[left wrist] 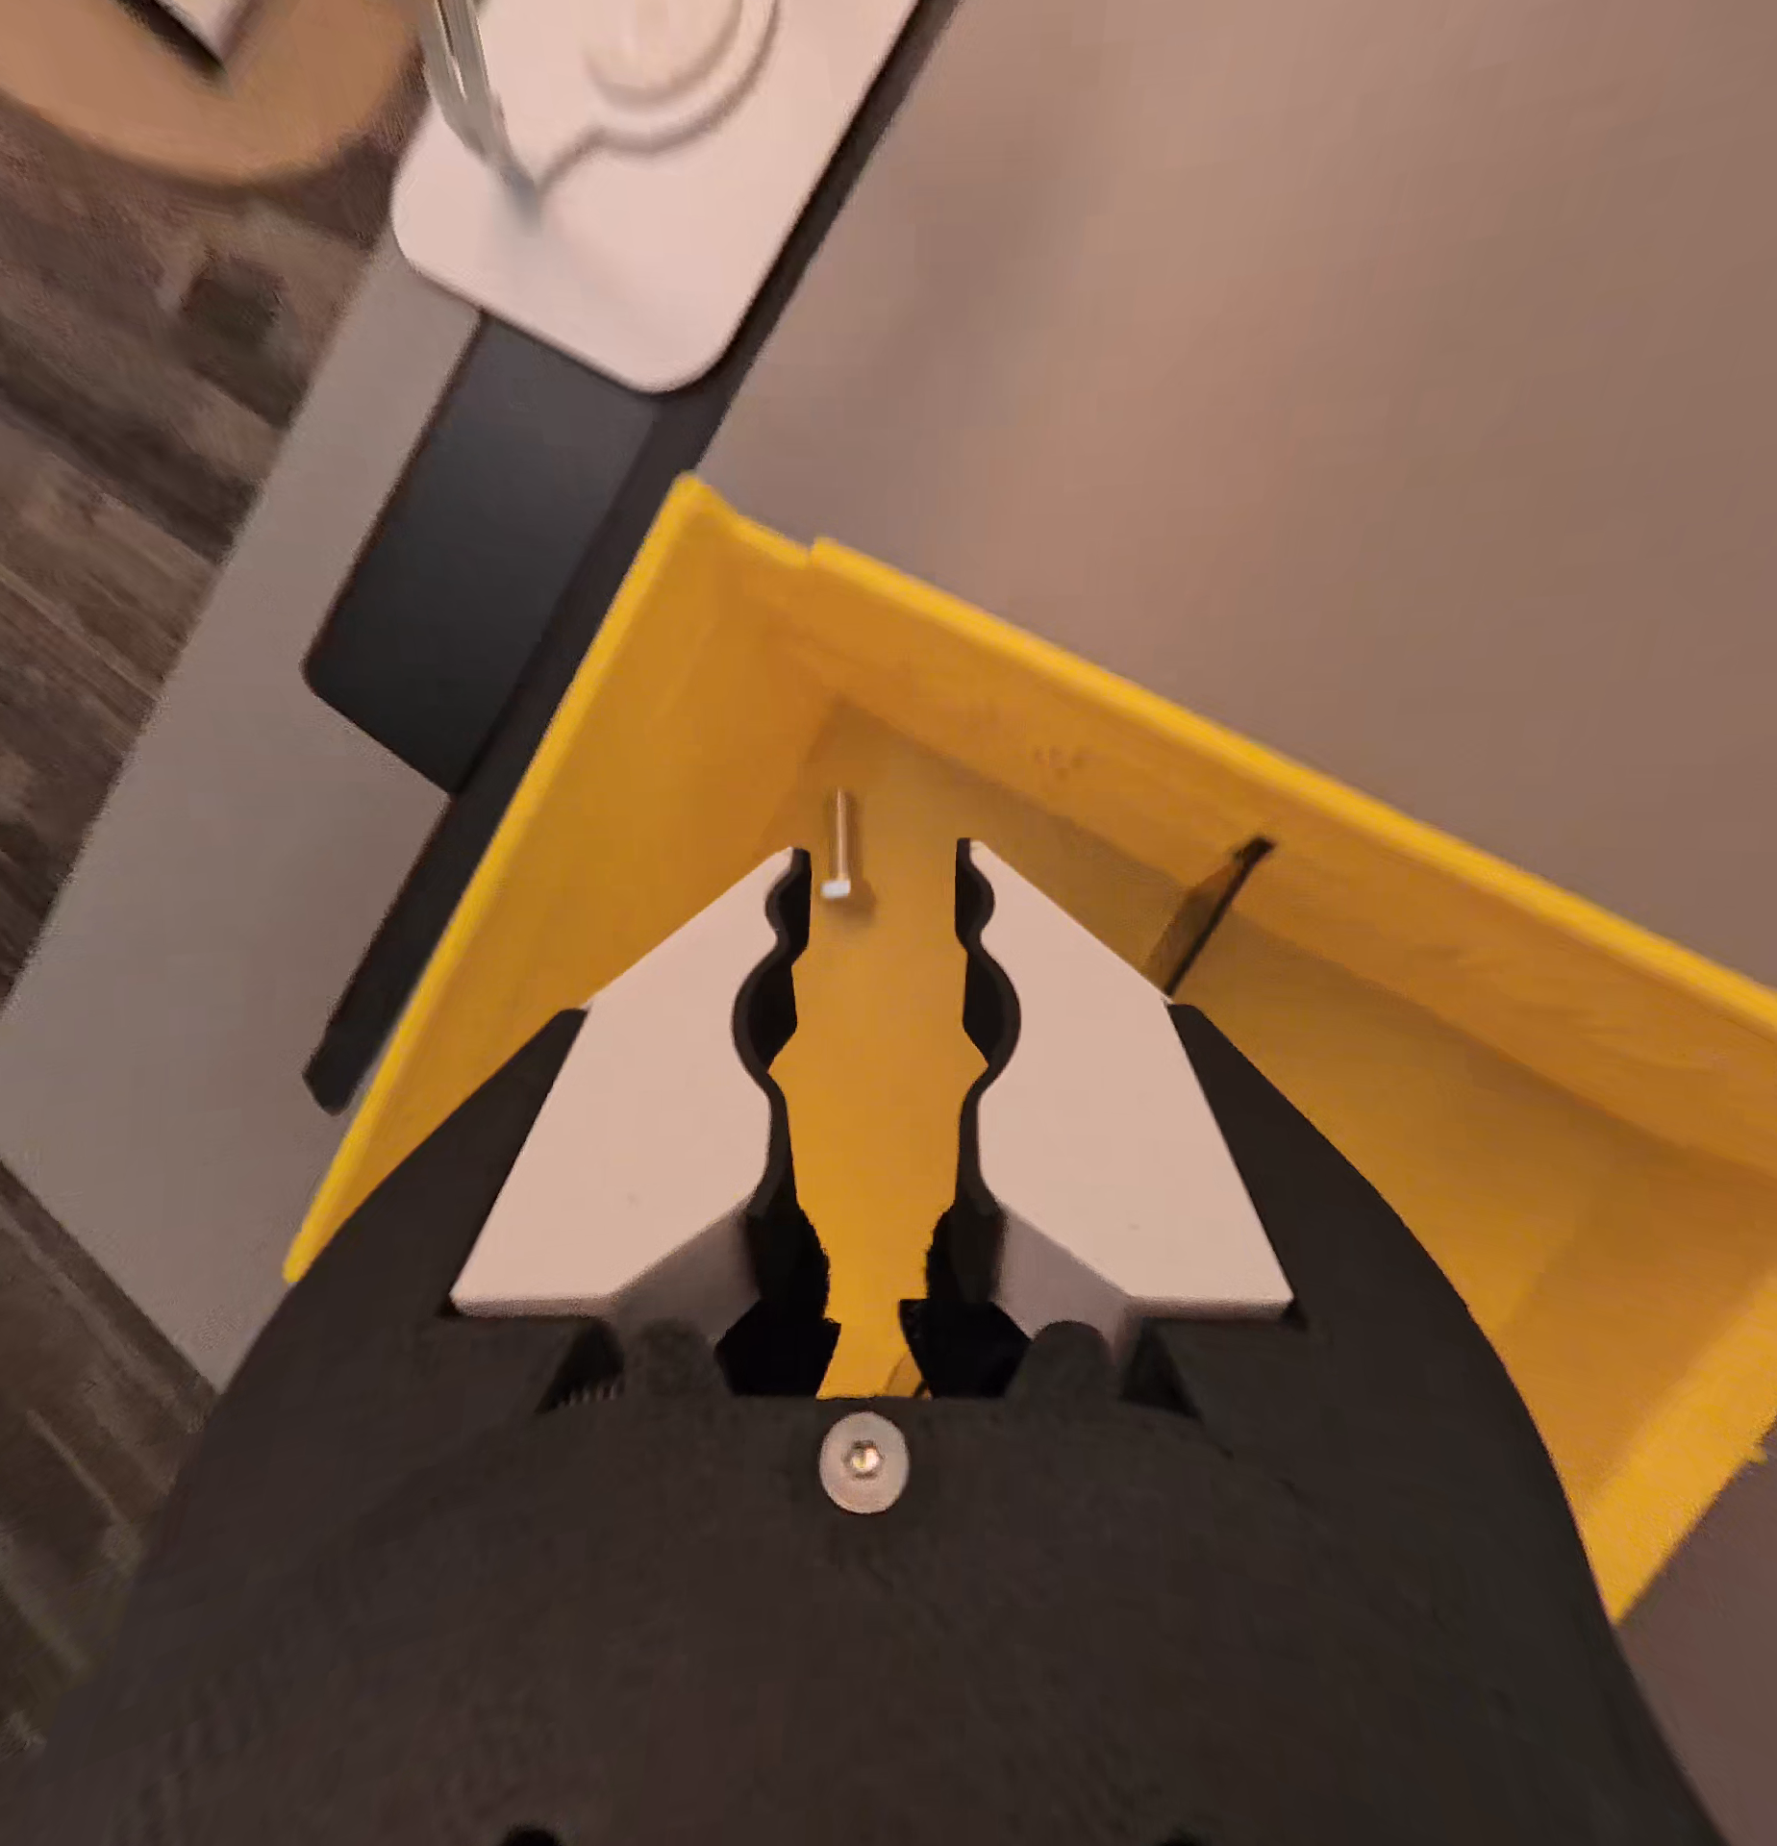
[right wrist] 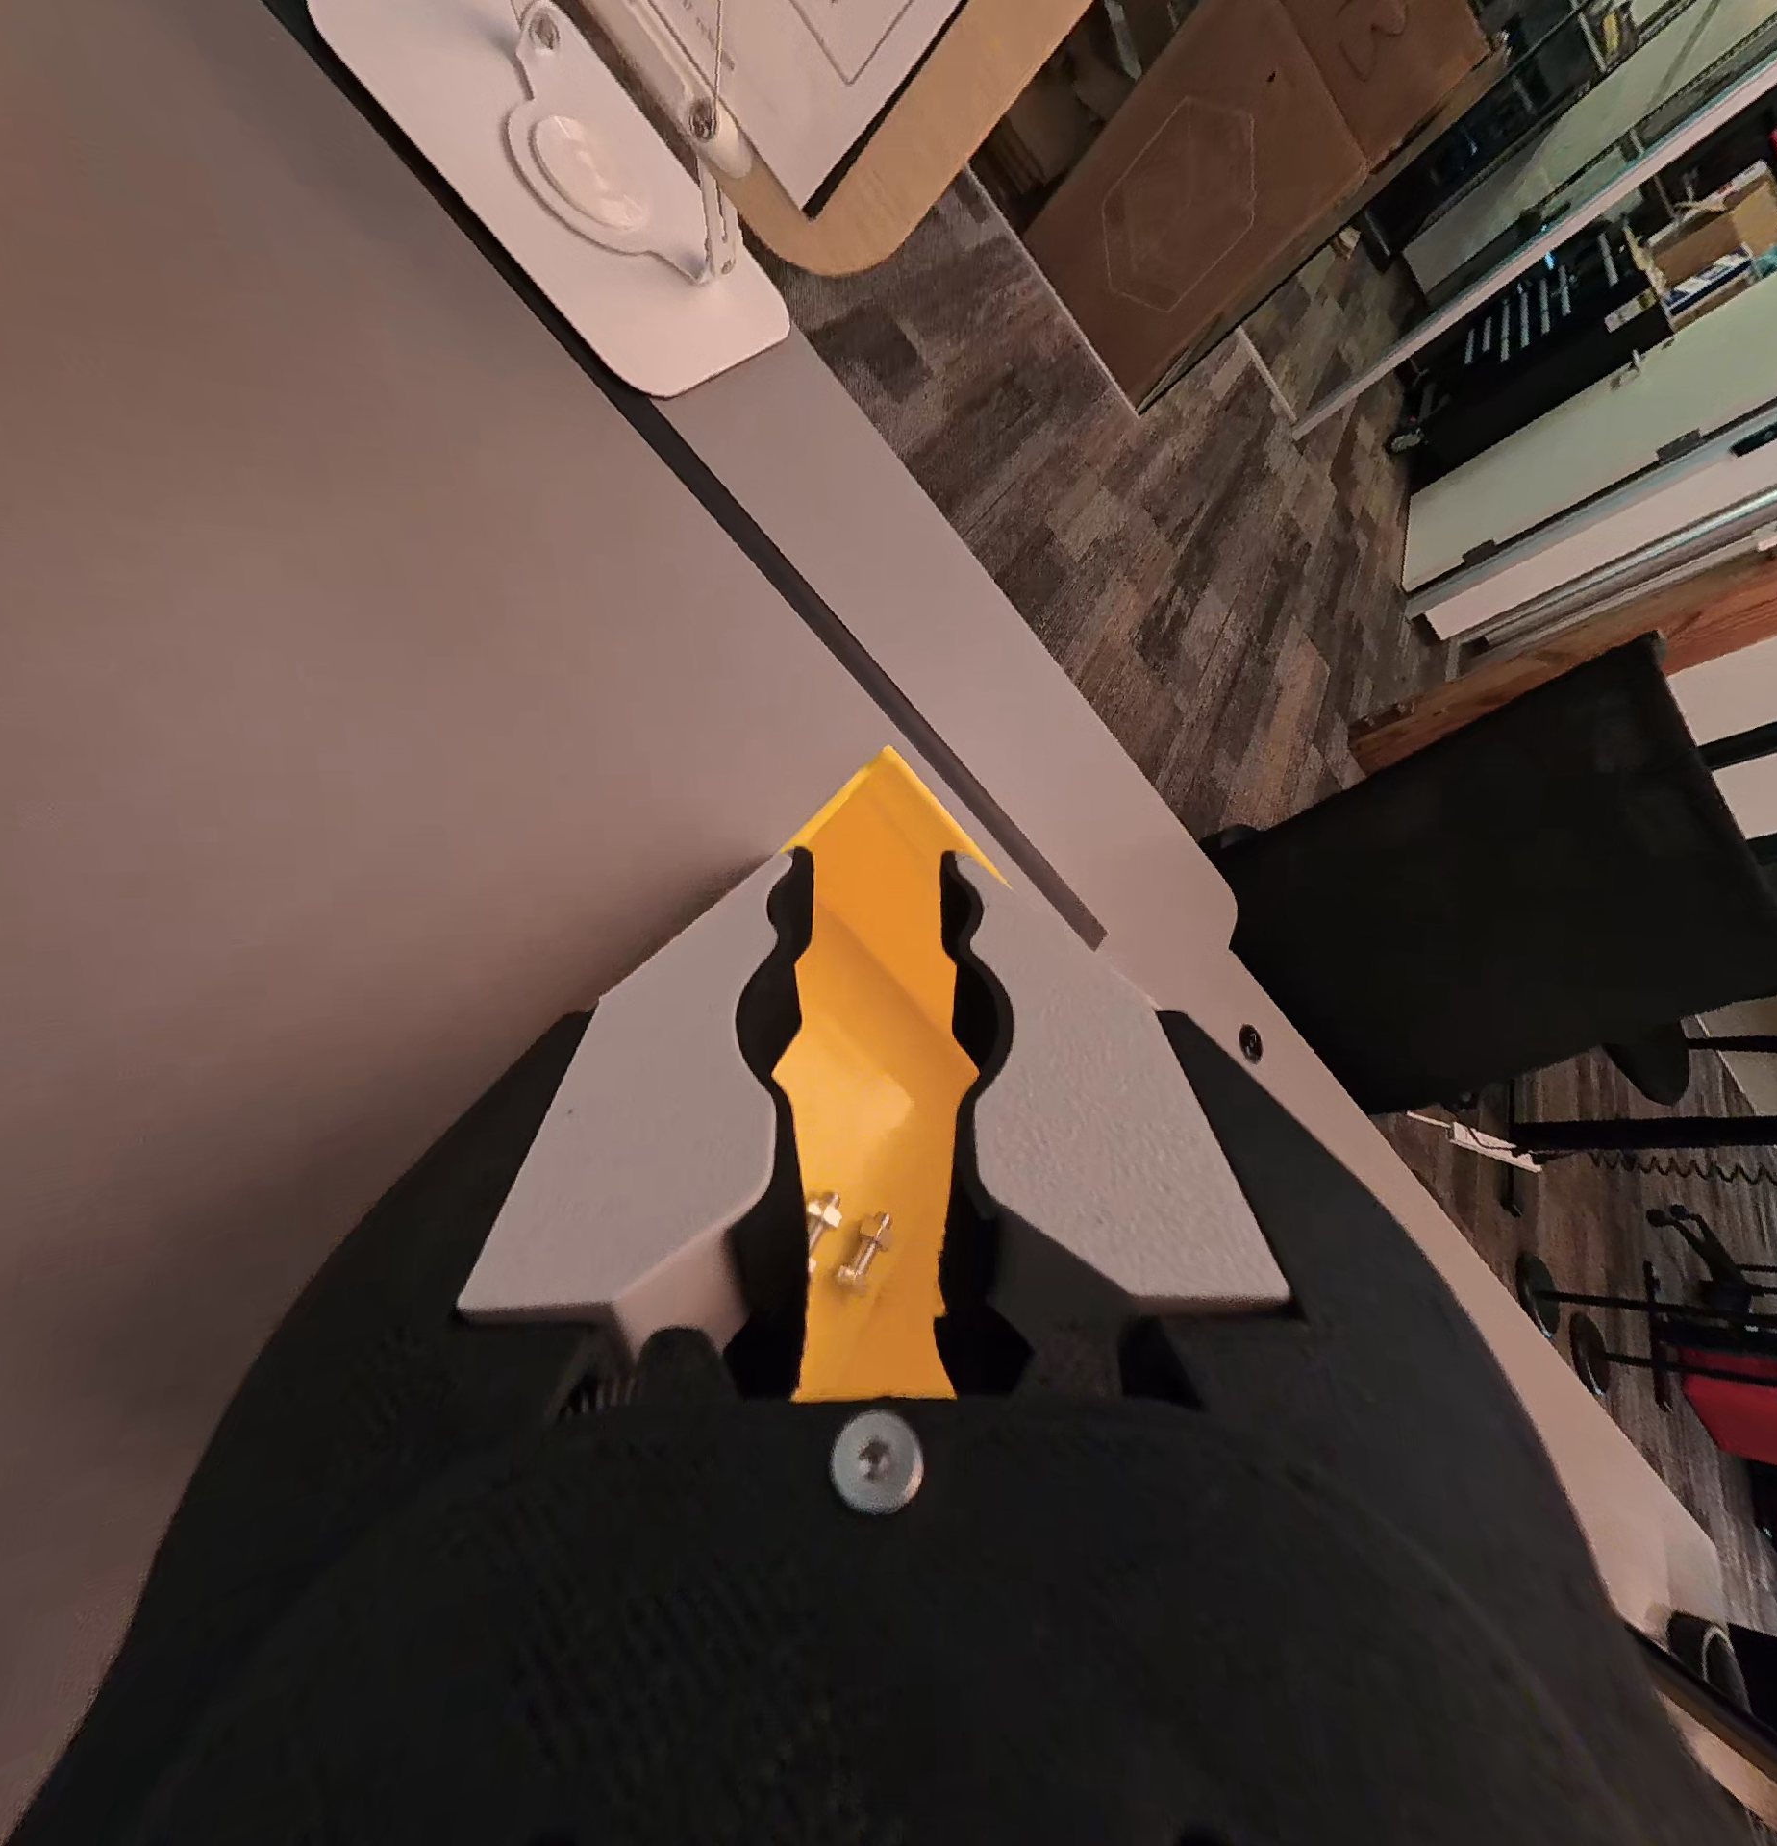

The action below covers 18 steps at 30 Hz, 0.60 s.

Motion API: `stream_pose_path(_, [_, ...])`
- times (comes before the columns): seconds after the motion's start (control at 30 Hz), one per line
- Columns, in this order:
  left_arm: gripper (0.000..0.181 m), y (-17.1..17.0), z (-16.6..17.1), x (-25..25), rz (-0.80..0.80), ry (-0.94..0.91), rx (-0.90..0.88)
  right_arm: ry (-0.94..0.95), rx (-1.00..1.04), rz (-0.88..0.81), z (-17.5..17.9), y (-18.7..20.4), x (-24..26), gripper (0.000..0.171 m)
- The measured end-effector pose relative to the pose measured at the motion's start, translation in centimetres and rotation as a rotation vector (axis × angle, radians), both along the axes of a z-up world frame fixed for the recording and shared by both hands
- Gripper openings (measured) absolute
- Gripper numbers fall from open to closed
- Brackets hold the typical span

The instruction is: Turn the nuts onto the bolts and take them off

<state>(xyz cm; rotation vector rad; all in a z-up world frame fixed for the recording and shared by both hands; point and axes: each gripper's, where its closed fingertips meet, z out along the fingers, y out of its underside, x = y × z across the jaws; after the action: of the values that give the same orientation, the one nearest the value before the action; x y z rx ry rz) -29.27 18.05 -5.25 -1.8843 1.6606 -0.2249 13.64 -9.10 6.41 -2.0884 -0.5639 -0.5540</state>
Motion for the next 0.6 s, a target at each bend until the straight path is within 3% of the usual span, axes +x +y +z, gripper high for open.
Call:
stream_pose_path(0.27, [0.031, 2.6, -6.4, -0.7, 0.012, 0.141, -0.123, -0.006, -0.044, -0.034, -1.1, 0.2, 1.2, 0.025])
stream_pose_path(0.6, [0.030, 4.5, -9.4, -0.9, 0.040, 0.256, -0.160, -0.016, -0.074, -0.061, -1.8, 0.2, 2.0, 0.025])
